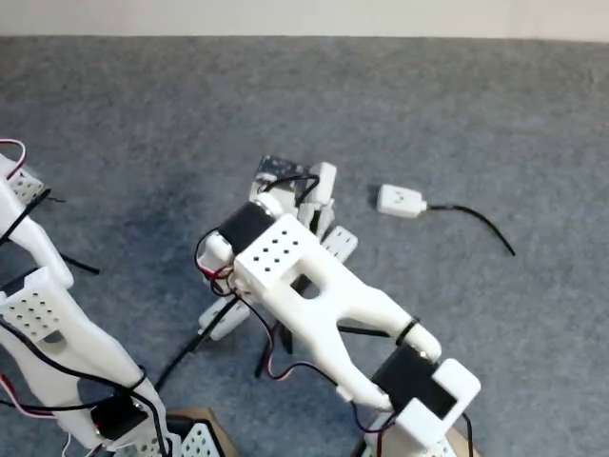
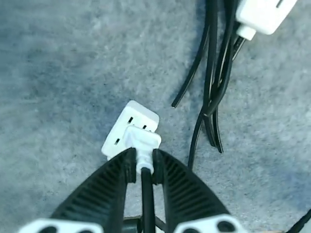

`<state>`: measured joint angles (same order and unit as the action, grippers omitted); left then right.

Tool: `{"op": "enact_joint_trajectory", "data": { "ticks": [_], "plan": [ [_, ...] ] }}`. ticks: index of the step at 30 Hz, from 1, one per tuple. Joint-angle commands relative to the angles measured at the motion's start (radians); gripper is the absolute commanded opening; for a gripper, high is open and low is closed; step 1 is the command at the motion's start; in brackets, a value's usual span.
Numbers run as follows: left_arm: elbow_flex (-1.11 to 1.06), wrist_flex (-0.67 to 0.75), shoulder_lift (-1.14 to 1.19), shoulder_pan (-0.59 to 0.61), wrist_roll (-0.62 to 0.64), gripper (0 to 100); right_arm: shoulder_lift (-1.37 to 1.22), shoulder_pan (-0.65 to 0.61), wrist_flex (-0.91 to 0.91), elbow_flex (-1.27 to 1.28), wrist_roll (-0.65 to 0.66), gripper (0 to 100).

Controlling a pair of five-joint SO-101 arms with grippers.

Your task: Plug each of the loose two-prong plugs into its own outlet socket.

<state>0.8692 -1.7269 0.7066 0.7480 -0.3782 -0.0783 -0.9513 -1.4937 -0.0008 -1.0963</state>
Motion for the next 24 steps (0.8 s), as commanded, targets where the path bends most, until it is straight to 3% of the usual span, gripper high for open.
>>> {"op": "enact_joint_trajectory", "data": {
  "ticks": [1,18,24],
  "plan": [
    [0.039,-0.005,-0.008,0.012,-0.011,34,0.012,-0.012,0.018,-0.042,-0.015,0.5],
    [0.041,0.017,-0.012,0.038,-0.011,34,0.010,-0.012,0.062,-0.038,-0.014,0.5],
    [0.041,0.017,-0.012,0.039,-0.011,34,0.010,-0.077,0.068,0.007,-0.014,0.5]
  ]
}}
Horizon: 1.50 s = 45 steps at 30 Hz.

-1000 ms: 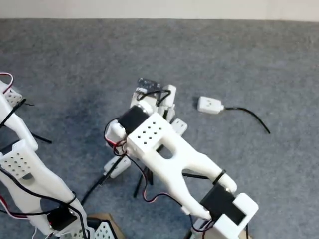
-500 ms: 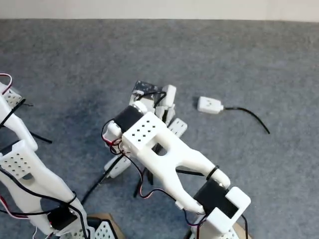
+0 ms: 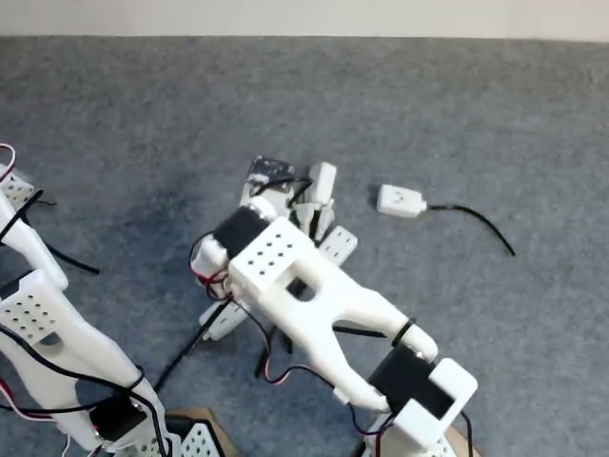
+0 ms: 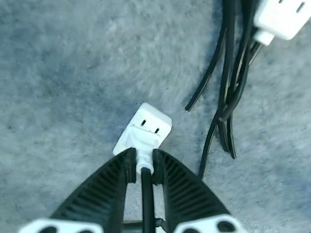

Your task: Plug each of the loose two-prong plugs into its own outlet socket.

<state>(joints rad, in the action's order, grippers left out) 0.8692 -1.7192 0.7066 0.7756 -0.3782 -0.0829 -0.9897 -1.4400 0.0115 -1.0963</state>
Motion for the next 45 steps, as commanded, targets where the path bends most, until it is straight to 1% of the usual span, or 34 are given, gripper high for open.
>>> {"op": "enact_joint_trajectory", "data": {
  "ticks": [1,4,9,11,45],
  "plan": [
    [0.041,0.009,-0.012,0.012,-0.011,34,0.015,-0.048,0.015,-0.001,-0.014,0.5],
    [0.041,0.009,-0.012,0.012,-0.011,34,0.015,-0.044,0.015,0.001,-0.015,0.5],
    [0.041,0.009,-0.012,0.012,-0.011,34,0.015,0.025,0.015,0.002,-0.015,0.5],
    [0.041,0.009,-0.012,0.010,-0.011,34,0.015,0.031,0.012,0.002,-0.015,0.5],
    [0.041,0.005,-0.012,0.012,-0.011,34,0.010,0.031,0.013,0.008,-0.011,0.5]
  ]
}}
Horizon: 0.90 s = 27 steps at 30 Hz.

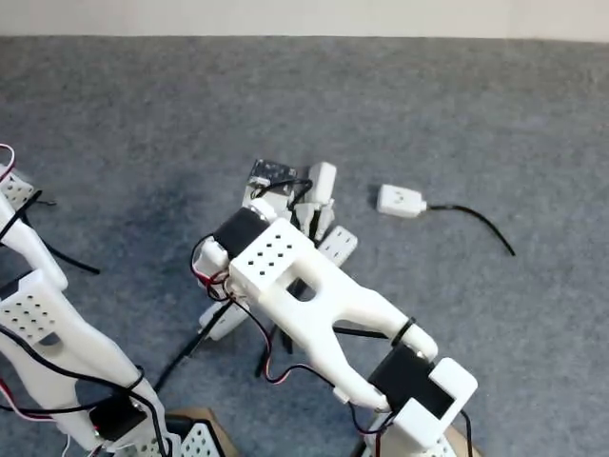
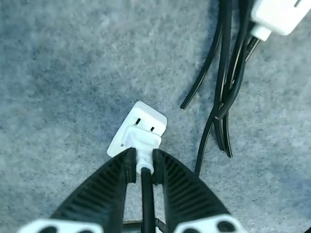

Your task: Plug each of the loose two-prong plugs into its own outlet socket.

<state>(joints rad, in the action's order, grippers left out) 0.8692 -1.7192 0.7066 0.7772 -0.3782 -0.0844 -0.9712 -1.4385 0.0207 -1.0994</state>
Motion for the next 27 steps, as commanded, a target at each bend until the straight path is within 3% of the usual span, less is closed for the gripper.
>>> {"op": "enact_joint_trajectory", "data": {
  "ticks": [1,27],
  "plan": [
    [0.041,0.005,-0.012,0.010,-0.011,34,0.008,0.013,0.015,0.013,-0.006,0.5],
    [0.041,0.008,-0.012,0.024,-0.011,34,-0.074,0.047,0.110,0.044,-0.005,0.5]
  ]
}}
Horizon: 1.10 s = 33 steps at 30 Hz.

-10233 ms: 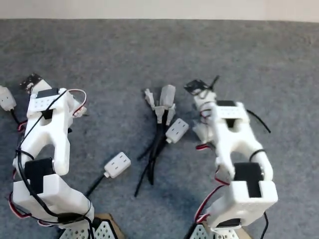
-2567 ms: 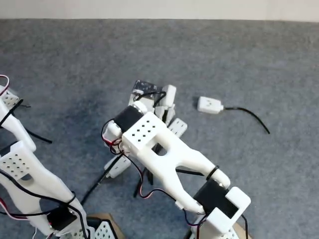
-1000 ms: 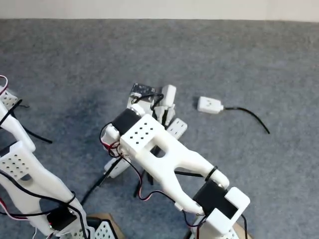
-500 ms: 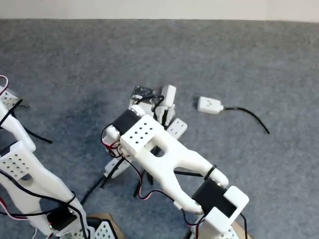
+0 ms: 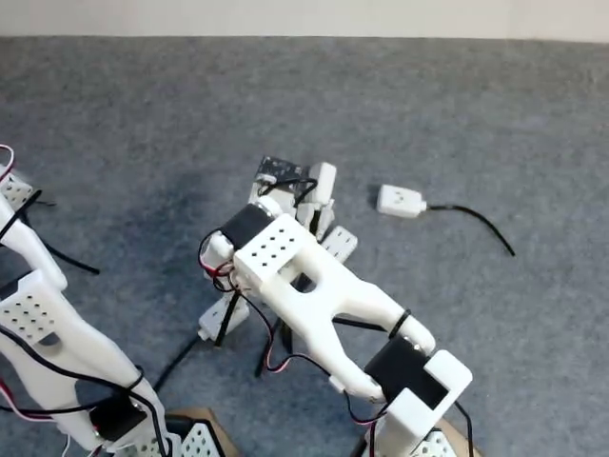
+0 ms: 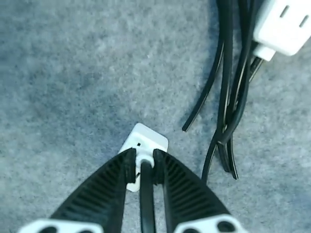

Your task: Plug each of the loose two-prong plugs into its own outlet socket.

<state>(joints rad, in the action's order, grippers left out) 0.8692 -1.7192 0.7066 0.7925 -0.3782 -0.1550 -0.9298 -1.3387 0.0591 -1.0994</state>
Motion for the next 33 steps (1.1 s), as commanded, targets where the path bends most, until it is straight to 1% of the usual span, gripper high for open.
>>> {"op": "enact_joint_trajectory", "data": {
  "ticks": [1,8,16,18,27,33],
  "plan": [
    [0.041,0.008,-0.012,0.008,-0.011,34,-0.004,0.004,0.010,0.005,-0.005,0.5],
    [0.041,0.006,-0.012,0.010,-0.011,34,0.001,0.028,0.002,0.002,-0.003,0.5],
    [0.041,0.003,-0.012,0.010,-0.011,34,0.001,0.160,0.002,0.002,0.026,0.5],
    [0.041,0.002,-0.012,0.008,-0.011,34,0.001,0.174,0.002,0.005,0.028,0.5],
    [0.041,0.002,-0.012,0.008,-0.011,34,0.001,0.160,0.004,0.004,0.035,0.5],
    [0.041,0.002,-0.012,0.005,-0.011,34,-0.004,0.028,0.004,0.008,0.000,0.5]
  ]
}}
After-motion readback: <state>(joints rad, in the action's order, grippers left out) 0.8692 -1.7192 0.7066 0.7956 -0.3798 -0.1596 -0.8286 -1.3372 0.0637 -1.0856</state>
